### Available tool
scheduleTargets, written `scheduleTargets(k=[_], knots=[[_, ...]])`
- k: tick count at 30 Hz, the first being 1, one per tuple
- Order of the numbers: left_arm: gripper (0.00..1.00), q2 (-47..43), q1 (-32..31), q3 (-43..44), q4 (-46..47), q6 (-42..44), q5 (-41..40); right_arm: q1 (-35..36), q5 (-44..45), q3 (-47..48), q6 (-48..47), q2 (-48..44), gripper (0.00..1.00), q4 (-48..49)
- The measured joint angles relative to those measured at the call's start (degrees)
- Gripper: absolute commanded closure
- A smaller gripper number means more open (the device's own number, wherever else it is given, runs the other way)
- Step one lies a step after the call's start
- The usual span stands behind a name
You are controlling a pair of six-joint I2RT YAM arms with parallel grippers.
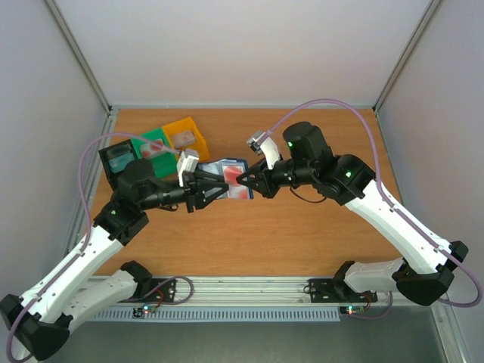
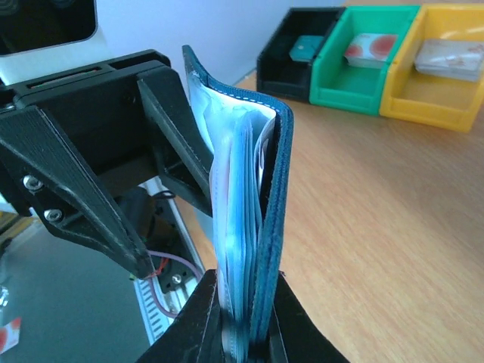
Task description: Take the credit cards out of the card holder
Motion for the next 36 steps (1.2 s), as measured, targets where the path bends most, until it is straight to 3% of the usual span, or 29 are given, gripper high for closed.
scheduleTargets(k=[10,11,16,21,22,23,24,26,28,36], knots=[[0.54,0.1,0.2,0.0,8.5,-7.3,6.5,-0.9,-4.9,-0.8,-0.8,-2.1,0.99,3.6],[0.57,0.1,0.0,0.0,8.9,-7.7,6.8,-0.9,-5.2,-0.8,-0.9,-2.1,0.99,3.7],[0.96,0.5,-1.2,0.0,10.9,-9.0,8.2,-1.0,-8.0,-0.8,-1.5,-2.3,0.99,4.1],[1.0,0.7,-1.8,0.0,12.4,-8.9,9.7,-0.9,-10.9,-0.9,-2.5,-3.7,0.99,3.9],[1.0,0.5,-1.9,0.0,12.6,-8.9,10.1,-0.8,-11.2,-1.0,-2.8,-3.9,0.97,3.9],[1.0,0.4,-1.9,0.0,12.6,-8.9,10.4,-0.7,-11.5,-1.1,-3.1,-4.1,0.88,3.9],[1.0,0.2,-2.0,0.0,12.6,-8.8,10.9,-0.5,-11.7,-1.3,-3.5,-4.3,0.7,4.0],[1.0,-0.1,-2.1,0.0,12.6,-8.5,11.6,-0.3,-12.3,-1.7,-4.6,-4.8,0.53,4.2],[1.0,-0.2,-2.7,0.0,12.5,-8.0,12.8,0.3,-13.0,-2.1,-6.0,-4.9,0.48,5.1],[1.0,0.0,-2.2,-0.1,12.1,-7.1,15.1,0.9,-13.7,-8.0,-9.0,-8.4,0.46,5.9]])
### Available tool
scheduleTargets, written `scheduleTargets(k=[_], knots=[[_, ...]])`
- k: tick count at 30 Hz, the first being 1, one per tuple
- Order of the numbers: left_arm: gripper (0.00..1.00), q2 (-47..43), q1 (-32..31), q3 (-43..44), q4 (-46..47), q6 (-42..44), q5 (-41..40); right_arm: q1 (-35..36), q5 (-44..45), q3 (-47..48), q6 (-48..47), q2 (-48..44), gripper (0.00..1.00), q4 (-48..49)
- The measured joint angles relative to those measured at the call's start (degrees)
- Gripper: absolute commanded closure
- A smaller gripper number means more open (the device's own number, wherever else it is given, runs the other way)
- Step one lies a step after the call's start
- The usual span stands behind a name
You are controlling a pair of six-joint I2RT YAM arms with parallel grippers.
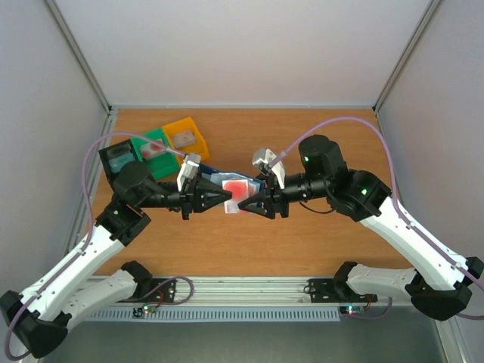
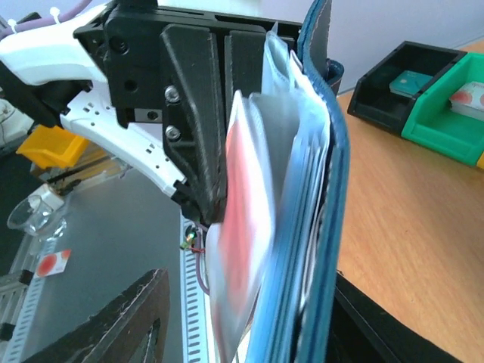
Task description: Take the credit cards out of the card holder
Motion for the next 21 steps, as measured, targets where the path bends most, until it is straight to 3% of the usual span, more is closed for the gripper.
scheduleTargets(k=[2,4,8,10,14,16,21], knots=[[1.0,0.0,0.3,0.0,0.0,0.3,0.3,0.0,0.2,-0.9,-0.3,-1.3,0.46,-0.1],[1.0,0.0,0.5,0.0,0.0,0.8,0.5,-0.1,0.7,-1.5,-0.7,-2.9,0.54,-0.2],[1.0,0.0,0.6,0.0,-0.1,1.5,1.1,-0.3,1.5,-1.7,-1.1,-4.3,0.87,-0.4],[1.0,0.0,0.6,0.0,-0.1,1.7,1.6,-0.4,1.7,-1.7,-1.0,-4.0,0.98,-0.4],[0.99,-0.3,0.9,-0.1,-0.4,2.3,2.4,-0.7,1.9,-1.7,-0.8,-3.3,0.99,-0.3],[0.88,-0.3,0.9,-0.2,-0.4,2.5,3.0,-0.7,1.6,-1.7,-0.9,-3.3,0.99,-0.5],[0.83,-0.8,0.9,-0.3,-0.4,3.1,5.7,-0.8,0.4,-1.7,-1.1,-3.2,0.99,-0.8]])
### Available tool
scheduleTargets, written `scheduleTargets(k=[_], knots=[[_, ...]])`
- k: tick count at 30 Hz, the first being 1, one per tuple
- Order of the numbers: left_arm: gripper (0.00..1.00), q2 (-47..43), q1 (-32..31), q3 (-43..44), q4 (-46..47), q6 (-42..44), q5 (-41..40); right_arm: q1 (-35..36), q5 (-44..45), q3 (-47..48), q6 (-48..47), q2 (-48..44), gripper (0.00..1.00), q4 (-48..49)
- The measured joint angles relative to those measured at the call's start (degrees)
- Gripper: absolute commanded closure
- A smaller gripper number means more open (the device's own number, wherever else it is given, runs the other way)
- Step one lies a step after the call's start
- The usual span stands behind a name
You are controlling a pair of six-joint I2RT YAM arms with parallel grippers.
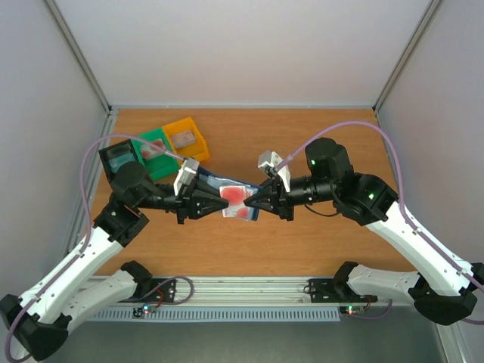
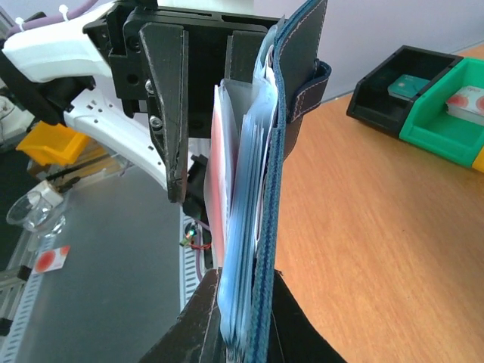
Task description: Take the credit cards out of the card holder
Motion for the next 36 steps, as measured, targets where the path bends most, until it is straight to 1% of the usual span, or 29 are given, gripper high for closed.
scheduleTargets(k=[6,11,15,17,21,22,28,29,30,31,32,33,35,36], knots=[[0.86,-0.3,0.0,0.0,-1.0,1.8,1.3,0.0,-1.2,0.0,-0.3,0.2,0.99,-0.3],[0.81,-0.3,0.6,0.1,-4.6,4.2,2.3,-0.4,-1.2,0.0,-0.5,0.2,0.99,-1.6],[0.82,-0.3,1.2,0.3,-7.8,6.7,3.1,-0.7,-1.0,0.0,-0.7,0.1,0.99,-2.6],[0.86,-0.3,1.2,0.3,-8.2,7.3,3.2,-0.7,-1.0,0.0,-0.7,0.1,0.99,-2.7],[0.99,-0.2,1.2,0.3,-7.9,7.3,2.7,-0.8,-1.2,0.0,-0.7,0.0,0.99,-2.6],[1.0,-0.1,1.2,0.3,-7.7,7.3,2.6,-0.8,-1.2,0.0,-0.7,0.0,0.99,-2.6],[0.99,0.5,1.3,0.8,-7.9,7.3,3.0,-0.8,-1.2,0.0,-1.1,-0.4,0.99,-2.8],[0.97,0.5,1.3,0.9,-8.0,7.3,3.0,-0.8,-1.3,0.0,-1.2,-0.5,0.99,-2.8],[0.93,0.5,1.3,1.0,-8.1,7.3,3.0,-0.9,-1.3,0.0,-1.3,-0.5,0.99,-2.8],[0.88,0.5,1.3,1.0,-8.1,7.3,3.0,-1.0,-1.4,0.0,-1.4,-0.6,0.99,-2.8],[0.86,0.5,1.3,1.0,-8.2,7.3,3.0,-1.0,-1.5,0.0,-1.5,-0.6,0.99,-2.8],[0.87,0.4,1.3,1.1,-8.3,7.2,3.2,-1.3,-1.5,0.0,-1.6,-0.7,0.99,-3.1],[0.96,0.4,1.3,1.1,-8.2,7.0,3.3,-1.8,-1.5,0.0,-1.6,-0.9,0.99,-3.4],[0.99,0.4,1.3,1.1,-8.1,6.8,3.3,-1.9,-1.5,0.0,-1.7,-0.9,0.99,-3.4]])
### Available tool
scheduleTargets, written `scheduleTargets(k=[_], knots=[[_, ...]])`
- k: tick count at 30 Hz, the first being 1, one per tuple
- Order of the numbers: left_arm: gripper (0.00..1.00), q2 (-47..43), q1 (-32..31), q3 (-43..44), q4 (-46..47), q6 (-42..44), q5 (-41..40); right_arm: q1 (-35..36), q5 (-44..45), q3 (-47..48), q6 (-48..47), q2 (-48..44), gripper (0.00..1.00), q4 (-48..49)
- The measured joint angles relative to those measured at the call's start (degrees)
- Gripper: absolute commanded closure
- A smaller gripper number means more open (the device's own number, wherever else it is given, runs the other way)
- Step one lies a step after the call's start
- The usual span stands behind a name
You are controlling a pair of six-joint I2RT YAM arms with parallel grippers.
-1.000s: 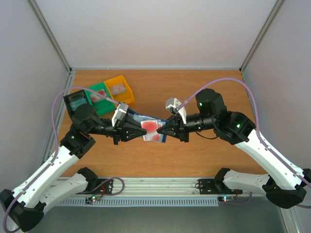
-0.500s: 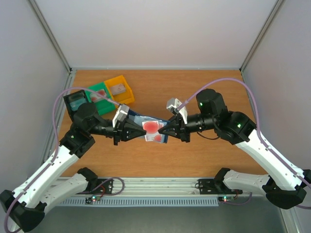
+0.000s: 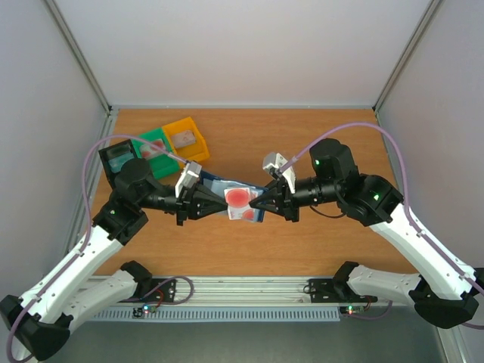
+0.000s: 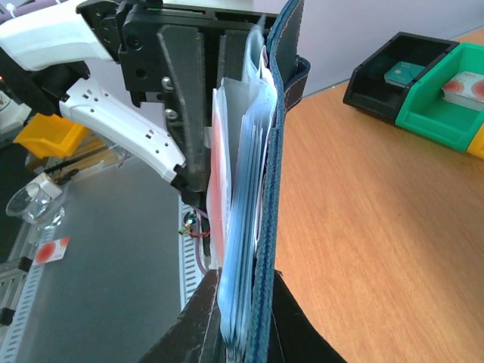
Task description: Take the credit cards out of the card holder
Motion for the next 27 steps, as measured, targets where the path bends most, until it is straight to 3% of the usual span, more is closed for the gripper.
scheduleTargets(k=[12,21,26,27], knots=[[1.0,0.0,0.0,0.0,1.2,-2.9,-2.3,-0.1,-0.1,0.0,0.0,-0.7,0.99,0.0],[1.0,-0.4,0.9,1.8,-5.3,2.7,-3.0,-0.3,0.9,0.0,-0.4,-1.3,0.99,-1.0],[1.0,-0.4,0.5,0.7,-1.3,0.4,-1.6,-0.5,0.3,0.0,-0.4,-1.6,0.99,-1.3],[0.96,-0.4,0.2,0.3,-0.5,-0.1,-1.6,-0.5,0.2,0.0,-0.4,-1.6,0.99,-1.3]])
